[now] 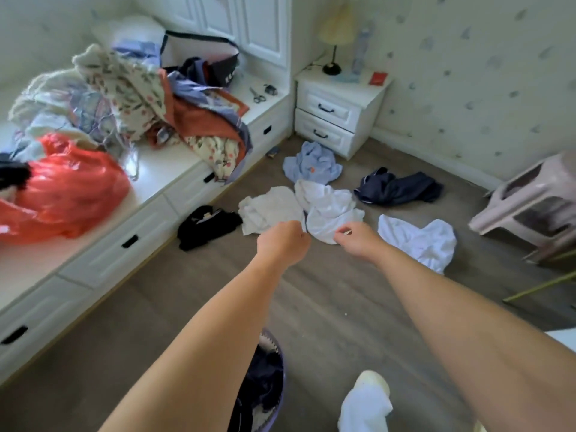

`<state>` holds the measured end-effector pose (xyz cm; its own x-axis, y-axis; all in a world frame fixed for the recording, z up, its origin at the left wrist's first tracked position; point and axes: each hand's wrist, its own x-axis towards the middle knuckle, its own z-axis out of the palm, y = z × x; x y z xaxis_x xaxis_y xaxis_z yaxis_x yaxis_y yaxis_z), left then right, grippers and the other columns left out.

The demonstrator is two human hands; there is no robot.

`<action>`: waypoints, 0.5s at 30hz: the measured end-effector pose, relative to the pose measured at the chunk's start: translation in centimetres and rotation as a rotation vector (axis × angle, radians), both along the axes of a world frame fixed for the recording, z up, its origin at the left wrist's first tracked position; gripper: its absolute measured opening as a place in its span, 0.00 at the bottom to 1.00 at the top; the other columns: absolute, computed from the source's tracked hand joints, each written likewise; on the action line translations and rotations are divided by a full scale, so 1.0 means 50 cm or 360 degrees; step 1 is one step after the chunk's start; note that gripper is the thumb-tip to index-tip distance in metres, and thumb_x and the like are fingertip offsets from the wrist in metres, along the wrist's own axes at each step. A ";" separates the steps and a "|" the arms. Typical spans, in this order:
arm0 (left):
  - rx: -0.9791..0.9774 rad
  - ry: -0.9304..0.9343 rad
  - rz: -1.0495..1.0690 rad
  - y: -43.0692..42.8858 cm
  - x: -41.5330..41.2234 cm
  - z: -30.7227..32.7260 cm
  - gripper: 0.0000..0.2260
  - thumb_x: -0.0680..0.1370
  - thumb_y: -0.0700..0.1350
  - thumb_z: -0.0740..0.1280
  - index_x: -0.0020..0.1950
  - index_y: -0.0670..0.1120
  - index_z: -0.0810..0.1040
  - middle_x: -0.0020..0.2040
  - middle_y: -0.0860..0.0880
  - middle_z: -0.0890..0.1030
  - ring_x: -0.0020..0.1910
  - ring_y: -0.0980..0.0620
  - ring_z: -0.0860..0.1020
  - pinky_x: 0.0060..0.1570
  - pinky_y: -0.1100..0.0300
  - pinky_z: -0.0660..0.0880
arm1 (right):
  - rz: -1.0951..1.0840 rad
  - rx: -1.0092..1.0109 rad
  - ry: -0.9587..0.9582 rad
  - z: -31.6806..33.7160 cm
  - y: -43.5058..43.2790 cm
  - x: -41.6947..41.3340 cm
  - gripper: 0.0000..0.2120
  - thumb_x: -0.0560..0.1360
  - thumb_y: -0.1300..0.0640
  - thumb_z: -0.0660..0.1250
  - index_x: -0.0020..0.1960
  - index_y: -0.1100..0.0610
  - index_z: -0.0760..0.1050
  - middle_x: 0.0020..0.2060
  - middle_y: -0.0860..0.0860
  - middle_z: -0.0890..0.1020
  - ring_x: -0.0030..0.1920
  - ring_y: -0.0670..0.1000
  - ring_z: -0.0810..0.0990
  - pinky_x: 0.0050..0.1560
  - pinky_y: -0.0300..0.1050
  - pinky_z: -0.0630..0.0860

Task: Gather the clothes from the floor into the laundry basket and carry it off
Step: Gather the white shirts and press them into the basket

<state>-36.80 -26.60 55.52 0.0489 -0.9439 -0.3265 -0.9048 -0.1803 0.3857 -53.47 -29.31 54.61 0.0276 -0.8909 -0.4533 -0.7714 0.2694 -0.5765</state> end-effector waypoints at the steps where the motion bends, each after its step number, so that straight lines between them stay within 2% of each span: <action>1: -0.0015 -0.0004 -0.0019 -0.028 -0.040 0.009 0.15 0.79 0.48 0.55 0.58 0.45 0.76 0.55 0.43 0.79 0.53 0.41 0.77 0.47 0.55 0.70 | -0.0029 0.0015 -0.0006 0.013 -0.022 -0.045 0.16 0.77 0.55 0.63 0.58 0.66 0.78 0.56 0.63 0.80 0.57 0.62 0.78 0.56 0.51 0.74; 4: 0.0020 0.0038 -0.0072 -0.114 -0.164 0.021 0.14 0.78 0.47 0.57 0.57 0.45 0.77 0.53 0.44 0.79 0.50 0.42 0.77 0.44 0.56 0.68 | -0.0100 0.0033 -0.0026 0.028 -0.097 -0.185 0.17 0.77 0.57 0.63 0.58 0.70 0.75 0.57 0.66 0.79 0.58 0.64 0.76 0.57 0.55 0.74; 7: 0.0028 0.0042 -0.0067 -0.189 -0.261 0.024 0.12 0.77 0.46 0.56 0.54 0.44 0.77 0.47 0.45 0.78 0.43 0.45 0.75 0.41 0.56 0.69 | -0.0134 0.0060 -0.0037 0.031 -0.157 -0.295 0.14 0.77 0.55 0.63 0.57 0.63 0.77 0.56 0.60 0.80 0.57 0.60 0.78 0.57 0.52 0.74; 10: 0.0056 0.0065 -0.0096 -0.266 -0.382 0.018 0.13 0.78 0.46 0.57 0.57 0.44 0.76 0.52 0.44 0.79 0.49 0.43 0.77 0.50 0.53 0.75 | -0.0175 0.0106 -0.0018 0.029 -0.220 -0.427 0.14 0.77 0.55 0.63 0.59 0.61 0.76 0.60 0.58 0.79 0.58 0.57 0.77 0.59 0.50 0.72; 12: 0.0084 0.0062 -0.0128 -0.310 -0.447 0.013 0.14 0.78 0.46 0.56 0.58 0.45 0.77 0.53 0.44 0.80 0.50 0.42 0.78 0.54 0.50 0.76 | -0.0216 0.0161 -0.0015 0.025 -0.252 -0.500 0.16 0.77 0.55 0.63 0.60 0.64 0.75 0.61 0.58 0.79 0.56 0.57 0.77 0.59 0.51 0.73; 14: 0.0100 0.0045 -0.0164 -0.356 -0.497 0.001 0.14 0.79 0.46 0.56 0.58 0.46 0.77 0.53 0.44 0.80 0.49 0.43 0.78 0.53 0.51 0.75 | -0.0281 0.0189 -0.0038 0.017 -0.287 -0.555 0.17 0.76 0.56 0.63 0.60 0.66 0.74 0.58 0.62 0.79 0.52 0.58 0.78 0.61 0.56 0.74; 15: 0.0101 0.0034 -0.0184 -0.374 -0.511 -0.007 0.14 0.79 0.46 0.55 0.58 0.46 0.77 0.54 0.45 0.80 0.50 0.43 0.78 0.51 0.53 0.75 | -0.0292 0.0205 -0.0051 0.013 -0.299 -0.572 0.16 0.76 0.55 0.64 0.59 0.64 0.75 0.57 0.60 0.80 0.52 0.57 0.79 0.61 0.55 0.75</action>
